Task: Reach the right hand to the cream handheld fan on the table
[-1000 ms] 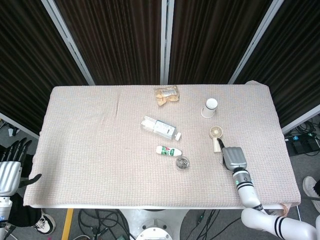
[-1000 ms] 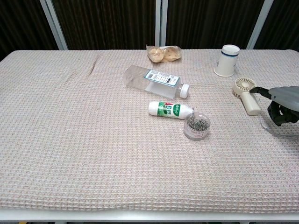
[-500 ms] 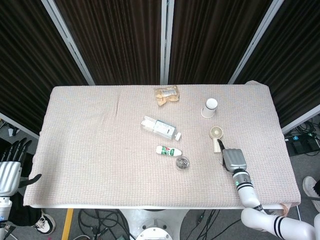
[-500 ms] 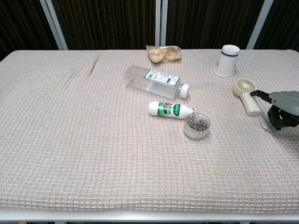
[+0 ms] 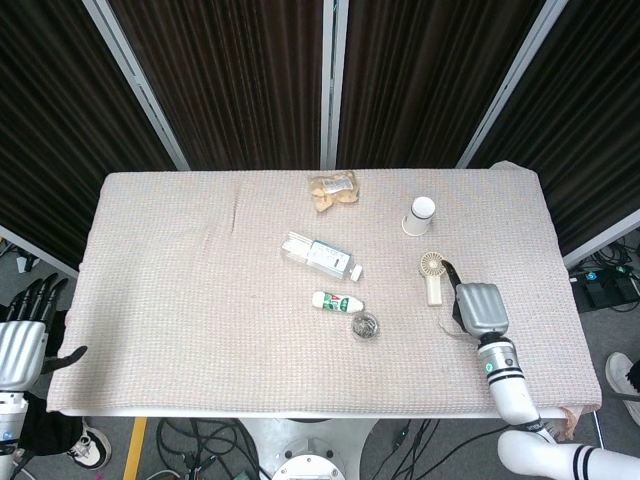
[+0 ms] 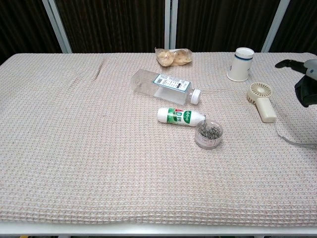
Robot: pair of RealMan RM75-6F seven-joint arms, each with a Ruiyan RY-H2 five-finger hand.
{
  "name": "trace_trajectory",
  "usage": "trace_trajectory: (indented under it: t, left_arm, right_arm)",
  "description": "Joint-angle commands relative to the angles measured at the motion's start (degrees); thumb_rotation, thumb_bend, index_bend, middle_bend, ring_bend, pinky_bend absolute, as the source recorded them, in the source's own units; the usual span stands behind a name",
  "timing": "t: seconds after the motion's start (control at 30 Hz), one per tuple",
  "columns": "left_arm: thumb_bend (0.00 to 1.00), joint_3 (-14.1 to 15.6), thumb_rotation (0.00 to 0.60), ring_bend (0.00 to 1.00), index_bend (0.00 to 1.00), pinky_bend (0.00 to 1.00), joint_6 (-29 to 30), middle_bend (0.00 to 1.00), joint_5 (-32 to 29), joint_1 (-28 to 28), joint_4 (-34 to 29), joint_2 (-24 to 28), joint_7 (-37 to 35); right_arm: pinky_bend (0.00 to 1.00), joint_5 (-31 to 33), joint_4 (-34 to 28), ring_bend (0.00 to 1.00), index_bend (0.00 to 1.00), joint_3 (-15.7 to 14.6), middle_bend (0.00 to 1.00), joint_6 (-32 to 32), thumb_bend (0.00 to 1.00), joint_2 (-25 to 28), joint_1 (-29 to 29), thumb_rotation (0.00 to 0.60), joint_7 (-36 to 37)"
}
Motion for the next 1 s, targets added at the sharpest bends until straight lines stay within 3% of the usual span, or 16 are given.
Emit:
trace_trajectory:
  t: [0.03, 0.2, 0.3, 0.37, 0.4, 0.47, 0.5, 0.57, 0.63, 1.0]
  left_arm:
    - [0.03, -0.08, 0.6, 0.0, 0.04, 0.13, 0.09, 0.0, 0.06, -0.07, -0.61, 0.05, 0.57]
    - [0.03, -0.21, 0.6, 0.0, 0.04, 0.13, 0.46, 0.0, 0.34, -0.17, -2.23, 0.2, 2.05]
    - [0.03, -0.11, 0.6, 0.0, 0.04, 0.13, 0.88, 0.0, 0.94, -0.18, -3.21, 0.49, 2.96]
    - [0.03, -0.05, 0.6, 0.0, 0.04, 0.13, 1.18, 0.0, 1.28, -0.13, -3.89, 0.81, 3.57]
    - [0.03, -0.04, 0.6, 0.0, 0.04, 0.13, 1.38, 0.0, 1.42, -0.08, -4.19, 0.96, 3.79]
    - [0.03, -0.02, 0.6, 0.0, 0.04, 0.13, 1.69, 0.0, 1.61, 0.03, -4.78, 1.31, 4.1]
    - [0.03, 0.02, 0.6, 0.0, 0.04, 0.13, 1.91, 0.0, 1.76, 0.12, -5.04, 1.47, 4.21]
    - [0.03, -0.01, 0.6, 0.0, 0.04, 0.13, 2.25, 0.0, 1.9, 0.24, -5.32, 1.64, 4.29]
    - [0.03, 0.04, 0.6, 0.0, 0.04, 0.13, 2.61, 0.0, 2.07, 0.41, -5.46, 1.71, 4.29]
    - [0.03, 0.41, 0.6, 0.0, 0.04, 0.13, 3.78, 0.0, 2.5, 1.19, -4.0, 0.17, 3.65]
  right_arm:
    - [0.76, -12.21, -1.74, 0.82, 0.0, -2.4, 0.87, 10.53, 1.0, 3.51, -5.15, 0.6, 5.11]
    - [0.76, -27.59, 6.64, 0.82, 0.0, -4.93, 0.87, 27.01, 1.0, 3.8, -12.16, 0.6, 15.31]
    - [0.76, -31.97, 12.19, 0.81, 0.0, -5.59, 0.87, 34.56, 1.0, 3.7, -15.91, 0.6, 20.41]
    - [0.72, -32.87, 15.27, 0.71, 0.0, -6.33, 0.78, 37.15, 0.95, 3.99, -18.28, 0.6, 23.14]
    - [0.68, -32.36, 15.65, 0.62, 0.0, -6.88, 0.69, 36.94, 0.86, 4.59, -19.26, 0.6, 23.54]
    - [0.5, -29.81, 14.19, 0.3, 0.0, -8.31, 0.37, 34.49, 0.5, 6.89, -21.37, 0.6, 22.02]
    - [0.42, -28.41, 12.72, 0.2, 0.0, -8.99, 0.29, 32.86, 0.41, 8.07, -22.12, 0.6, 21.02]
    - [0.12, -25.8, 9.32, 0.02, 0.0, -10.15, 0.07, 29.79, 0.19, 10.34, -23.34, 0.6, 19.46]
    - [0.0, -23.93, 6.14, 0.0, 0.0, -11.15, 0.01, 27.28, 0.11, 12.26, -24.4, 0.6, 18.85]
    - [0.0, -25.17, 3.71, 0.0, 0.0, -10.88, 0.0, 27.3, 0.1, 14.66, -27.4, 0.6, 16.58]
